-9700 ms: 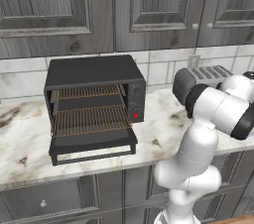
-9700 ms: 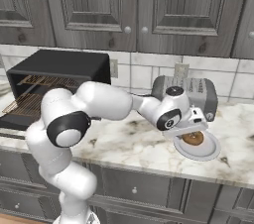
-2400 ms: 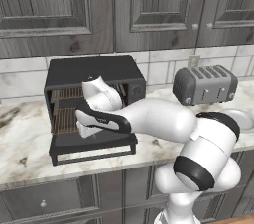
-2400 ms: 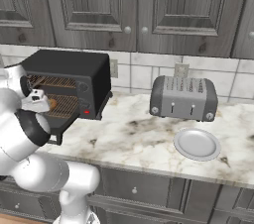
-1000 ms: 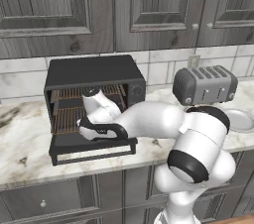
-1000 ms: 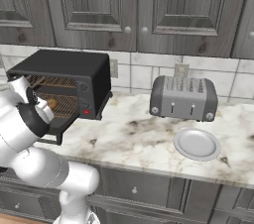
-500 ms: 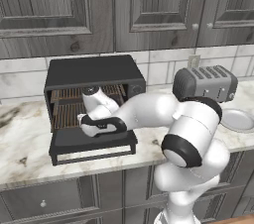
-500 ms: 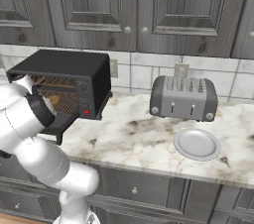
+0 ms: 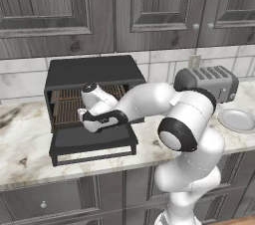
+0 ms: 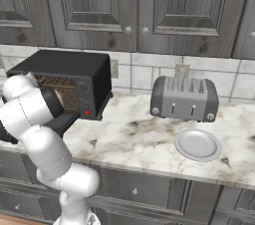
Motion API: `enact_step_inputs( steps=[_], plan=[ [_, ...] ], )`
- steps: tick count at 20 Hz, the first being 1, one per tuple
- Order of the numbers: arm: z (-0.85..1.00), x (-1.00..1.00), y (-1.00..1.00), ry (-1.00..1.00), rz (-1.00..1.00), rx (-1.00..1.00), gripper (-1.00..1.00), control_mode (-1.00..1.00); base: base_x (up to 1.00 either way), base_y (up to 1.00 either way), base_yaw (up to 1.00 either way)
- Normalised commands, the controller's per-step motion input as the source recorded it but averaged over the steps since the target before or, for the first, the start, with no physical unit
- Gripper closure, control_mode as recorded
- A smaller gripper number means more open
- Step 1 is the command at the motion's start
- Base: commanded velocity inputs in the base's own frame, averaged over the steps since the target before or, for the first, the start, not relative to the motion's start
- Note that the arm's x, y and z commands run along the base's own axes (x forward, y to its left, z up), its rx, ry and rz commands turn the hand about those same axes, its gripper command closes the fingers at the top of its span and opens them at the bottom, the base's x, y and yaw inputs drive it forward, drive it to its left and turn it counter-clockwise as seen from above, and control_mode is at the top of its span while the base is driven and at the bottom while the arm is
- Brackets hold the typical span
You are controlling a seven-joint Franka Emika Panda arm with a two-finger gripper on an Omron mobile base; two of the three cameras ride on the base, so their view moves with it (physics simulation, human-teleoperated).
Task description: Pick up the bagel from the plate, place it on the toaster oven rack, close the door, and set the timer.
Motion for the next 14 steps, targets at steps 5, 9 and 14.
enact_step_inputs(
  steps=[5, 9, 14],
  plan=[
    [0.02, 0.34, 0.00, -0.06, -0.05, 0.00, -1.00, -1.00, 0.00, 0.00, 0.00],
    [0.19, 0.30, 0.00, -0.09, -0.01, 0.00, -1.00, -1.00, 0.00, 0.00, 0.00],
    [0.39, -0.18, 0.00, -0.03, 0.00, 0.00, -1.00, -1.00, 0.00, 0.00, 0.00]
  ],
)
